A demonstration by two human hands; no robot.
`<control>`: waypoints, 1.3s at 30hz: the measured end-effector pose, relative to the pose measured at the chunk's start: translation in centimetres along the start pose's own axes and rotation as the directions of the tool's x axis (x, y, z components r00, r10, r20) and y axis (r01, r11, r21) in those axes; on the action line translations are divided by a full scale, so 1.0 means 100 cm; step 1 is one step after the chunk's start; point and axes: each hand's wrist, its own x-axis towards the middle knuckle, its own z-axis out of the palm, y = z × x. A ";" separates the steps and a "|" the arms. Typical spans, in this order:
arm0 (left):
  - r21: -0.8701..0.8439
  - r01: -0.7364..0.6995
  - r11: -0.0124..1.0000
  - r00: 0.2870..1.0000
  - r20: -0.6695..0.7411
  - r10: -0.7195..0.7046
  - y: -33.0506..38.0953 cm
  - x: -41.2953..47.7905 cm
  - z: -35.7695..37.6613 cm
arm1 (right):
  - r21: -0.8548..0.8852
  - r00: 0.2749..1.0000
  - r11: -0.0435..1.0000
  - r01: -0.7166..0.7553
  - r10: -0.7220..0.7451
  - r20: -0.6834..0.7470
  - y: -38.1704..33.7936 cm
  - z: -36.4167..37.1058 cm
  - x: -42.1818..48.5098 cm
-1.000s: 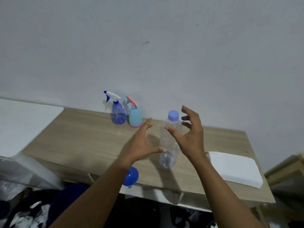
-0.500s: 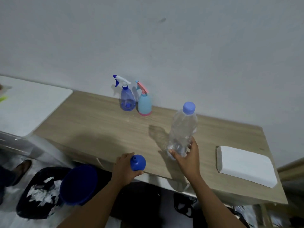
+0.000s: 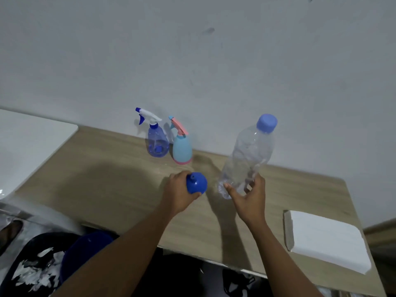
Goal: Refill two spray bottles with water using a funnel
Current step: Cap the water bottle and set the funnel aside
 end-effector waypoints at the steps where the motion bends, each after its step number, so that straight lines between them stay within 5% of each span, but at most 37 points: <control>1: 0.023 -0.023 0.999 1.000 0.015 0.023 0.008 0.020 0.000 | -0.004 1.000 1.000 -0.002 0.002 0.005 0.001 0.004 0.013; 13: 0.247 -0.148 0.958 0.989 0.052 0.139 0.013 0.133 0.051 | -0.017 0.999 0.999 -0.039 0.039 0.008 0.041 0.053 0.110; 30: 0.133 -0.065 0.989 0.997 0.037 0.060 0.006 0.125 0.063 | 0.065 0.994 0.993 -0.102 0.100 0.033 0.045 0.057 0.103; 36: -0.066 -0.047 0.997 0.999 -0.013 0.046 0.035 0.064 0.042 | 0.048 0.988 0.989 -0.143 0.145 -0.049 0.026 0.019 0.057; 39: 0.017 -0.046 0.999 0.998 -0.043 0.046 0.055 0.028 0.043 | 0.049 0.986 0.991 -0.121 0.125 -0.107 0.025 -0.014 0.023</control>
